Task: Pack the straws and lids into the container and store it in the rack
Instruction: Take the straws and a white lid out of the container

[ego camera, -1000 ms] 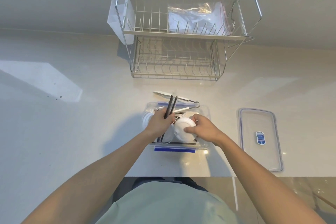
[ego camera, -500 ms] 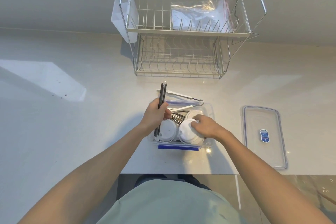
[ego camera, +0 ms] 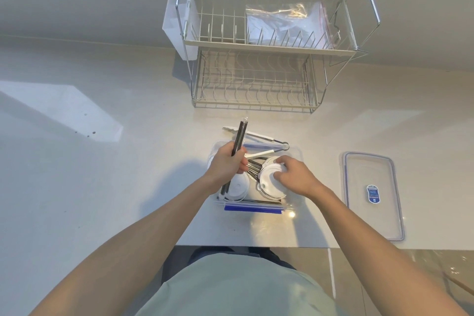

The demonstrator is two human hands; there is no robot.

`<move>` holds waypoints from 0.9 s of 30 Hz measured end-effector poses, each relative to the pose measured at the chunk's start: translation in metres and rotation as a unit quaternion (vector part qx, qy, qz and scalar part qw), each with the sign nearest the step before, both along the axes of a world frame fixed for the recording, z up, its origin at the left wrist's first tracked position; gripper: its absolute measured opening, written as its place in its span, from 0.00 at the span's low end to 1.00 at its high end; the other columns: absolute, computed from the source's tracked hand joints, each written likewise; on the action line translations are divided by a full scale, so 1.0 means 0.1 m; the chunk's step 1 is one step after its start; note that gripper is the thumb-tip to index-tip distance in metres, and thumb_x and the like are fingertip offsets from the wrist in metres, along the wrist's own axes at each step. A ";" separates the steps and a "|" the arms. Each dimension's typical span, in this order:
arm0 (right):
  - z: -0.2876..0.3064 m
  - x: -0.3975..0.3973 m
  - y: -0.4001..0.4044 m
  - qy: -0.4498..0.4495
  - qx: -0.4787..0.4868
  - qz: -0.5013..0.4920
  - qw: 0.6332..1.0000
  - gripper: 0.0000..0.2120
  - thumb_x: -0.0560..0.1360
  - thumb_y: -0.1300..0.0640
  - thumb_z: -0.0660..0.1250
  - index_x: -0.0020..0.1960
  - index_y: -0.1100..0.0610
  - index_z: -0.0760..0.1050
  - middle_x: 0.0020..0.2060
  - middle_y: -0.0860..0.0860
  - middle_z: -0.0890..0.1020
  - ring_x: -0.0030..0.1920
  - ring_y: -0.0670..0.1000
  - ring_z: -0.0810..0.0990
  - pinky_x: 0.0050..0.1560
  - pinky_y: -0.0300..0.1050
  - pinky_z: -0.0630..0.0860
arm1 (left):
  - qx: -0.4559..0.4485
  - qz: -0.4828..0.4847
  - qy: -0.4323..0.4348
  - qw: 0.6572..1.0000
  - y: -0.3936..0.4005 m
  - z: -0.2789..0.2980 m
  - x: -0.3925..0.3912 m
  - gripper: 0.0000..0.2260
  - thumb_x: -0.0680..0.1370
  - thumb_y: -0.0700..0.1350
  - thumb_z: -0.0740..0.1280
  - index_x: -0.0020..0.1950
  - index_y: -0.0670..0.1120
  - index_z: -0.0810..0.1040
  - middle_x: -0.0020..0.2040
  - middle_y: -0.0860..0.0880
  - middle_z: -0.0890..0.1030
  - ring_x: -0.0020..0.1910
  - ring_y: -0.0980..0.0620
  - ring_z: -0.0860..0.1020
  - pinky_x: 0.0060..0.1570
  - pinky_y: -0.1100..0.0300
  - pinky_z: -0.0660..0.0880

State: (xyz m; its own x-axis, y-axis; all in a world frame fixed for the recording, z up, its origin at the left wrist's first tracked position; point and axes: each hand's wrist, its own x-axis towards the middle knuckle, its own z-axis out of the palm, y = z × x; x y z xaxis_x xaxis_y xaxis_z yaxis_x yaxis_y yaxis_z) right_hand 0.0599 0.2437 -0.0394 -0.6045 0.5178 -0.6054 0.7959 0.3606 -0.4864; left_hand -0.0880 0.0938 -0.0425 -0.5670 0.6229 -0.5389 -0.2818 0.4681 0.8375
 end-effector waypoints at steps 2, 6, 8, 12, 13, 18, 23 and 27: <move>-0.02 0.02 0.01 0.010 0.001 0.010 1.000 0.19 0.75 0.57 0.68 0.66 0.57 0.77 0.60 0.53 0.81 0.62 0.56 0.79 0.57 0.44 0.73 | 0.004 0.004 0.002 1.000 0.01 0.00 -0.01 0.10 0.85 0.45 0.62 0.57 0.39 0.76 0.43 0.44 0.81 0.42 0.49 0.81 0.44 0.59 0.79; 0.05 0.04 0.09 0.057 -0.041 -0.048 0.996 0.09 0.75 0.60 0.69 0.54 0.58 0.80 0.49 0.53 0.83 0.50 0.53 0.80 0.46 0.45 0.73 | -0.007 -0.026 -0.003 1.000 0.03 -0.01 0.02 0.06 0.83 0.44 0.64 0.55 0.42 0.77 0.43 0.46 0.80 0.43 0.50 0.79 0.47 0.58 0.77; 0.12 0.07 0.16 0.094 -0.082 -0.106 0.987 0.07 0.75 0.63 0.69 0.53 0.59 0.81 0.46 0.53 0.83 0.46 0.51 0.79 0.44 0.45 0.73 | -0.027 -0.050 0.019 0.998 0.05 -0.03 0.07 0.05 0.80 0.45 0.66 0.52 0.45 0.76 0.41 0.48 0.77 0.41 0.49 0.75 0.45 0.56 0.73; 0.24 0.17 0.25 0.150 -0.172 -0.217 0.949 0.08 0.76 0.65 0.66 0.51 0.58 0.83 0.43 0.53 0.84 0.42 0.51 0.80 0.42 0.44 0.74 | -0.050 -0.090 0.094 0.990 0.12 0.00 0.18 0.07 0.78 0.46 0.66 0.48 0.41 0.76 0.36 0.47 0.74 0.36 0.49 0.72 0.41 0.53 0.71; 0.25 0.19 0.26 0.161 -0.192 -0.239 0.938 0.09 0.76 0.66 0.65 0.52 0.59 0.83 0.43 0.53 0.84 0.42 0.51 0.81 0.42 0.44 0.75 | -0.039 -0.099 0.101 0.989 0.13 0.01 0.20 0.08 0.78 0.46 0.66 0.47 0.42 0.76 0.38 0.45 0.76 0.38 0.49 0.73 0.43 0.51 0.73; 0.24 0.24 0.24 0.216 -0.281 -0.328 0.876 0.13 0.77 0.67 0.64 0.57 0.64 0.83 0.40 0.53 0.83 0.37 0.49 0.79 0.38 0.40 0.76 | -0.020 -0.084 0.130 0.988 0.12 -0.02 0.23 0.12 0.81 0.46 0.67 0.63 0.44 0.80 0.57 0.49 0.81 0.59 0.53 0.78 0.65 0.52 0.73; 0.16 0.17 0.13 0.262 -0.333 -0.362 0.830 0.13 0.77 0.66 0.64 0.60 0.65 0.81 0.45 0.54 0.83 0.43 0.51 0.80 0.42 0.43 0.78 | 0.044 -0.035 0.008 0.998 0.11 0.06 0.20 0.20 0.82 0.52 0.65 0.39 0.37 0.76 0.33 0.47 0.75 0.34 0.52 0.72 0.41 0.55 0.71; 0.17 0.10 0.04 0.290 -0.358 -0.365 0.809 0.13 0.79 0.65 0.63 0.62 0.66 0.79 0.48 0.56 0.84 0.46 0.53 0.83 0.45 0.46 0.82 | 0.065 -0.016 -0.144 0.987 0.13 0.08 0.14 0.14 0.80 0.49 0.70 0.59 0.41 0.83 0.54 0.41 0.87 0.55 0.42 0.85 0.58 0.46 0.81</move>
